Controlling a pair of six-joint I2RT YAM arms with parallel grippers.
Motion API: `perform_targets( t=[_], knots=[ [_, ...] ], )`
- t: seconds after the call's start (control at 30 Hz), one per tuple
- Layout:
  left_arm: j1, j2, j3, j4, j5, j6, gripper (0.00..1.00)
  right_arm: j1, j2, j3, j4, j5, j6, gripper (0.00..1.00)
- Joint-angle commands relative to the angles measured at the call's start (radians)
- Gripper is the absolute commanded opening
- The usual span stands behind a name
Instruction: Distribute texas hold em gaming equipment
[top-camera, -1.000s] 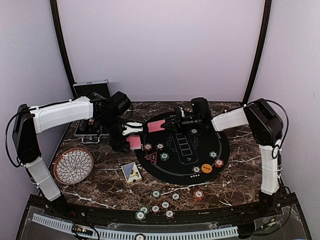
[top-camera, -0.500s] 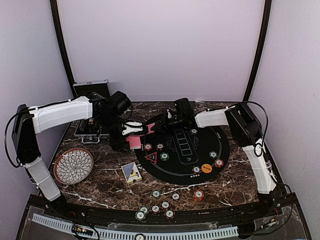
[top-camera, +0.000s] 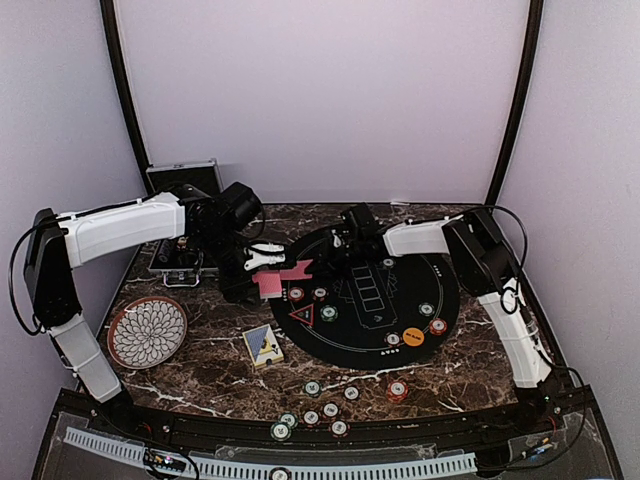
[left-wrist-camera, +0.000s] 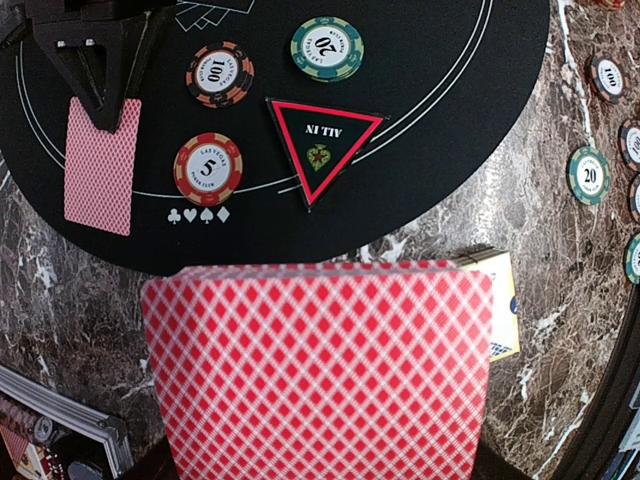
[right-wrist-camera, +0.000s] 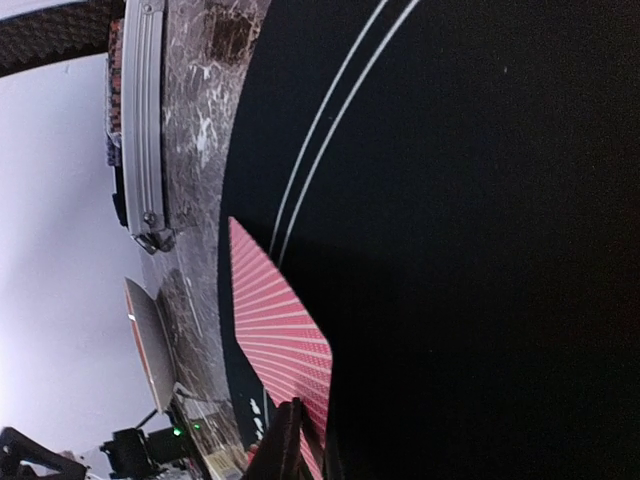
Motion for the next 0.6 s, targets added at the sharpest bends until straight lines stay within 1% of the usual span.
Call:
perform_targets(
  t=[0.0,0.2,0.37,0.5,0.57],
  knots=[
    [0.006,-0.038,0.011,-0.023,0.022,-0.006,0.00,0.009,-0.012,0.012,-0.054,0.040,-0.060,0.20],
    [0.006,-0.038,0.013,-0.027,0.024,-0.008,0.00,0.006,-0.056,0.009,-0.116,0.073,-0.120,0.42],
    [0.007,-0.037,0.016,-0.028,0.024,-0.010,0.00,-0.004,-0.155,-0.051,-0.137,0.135,-0.163,0.58],
    [0.007,-0.036,0.024,-0.027,0.023,-0.009,0.00,-0.008,-0.248,-0.141,-0.101,0.146,-0.178,0.67],
    [0.006,-0.036,0.031,-0.029,0.025,-0.010,0.00,-0.008,-0.296,-0.203,-0.058,0.131,-0.166,0.70]
  ],
)
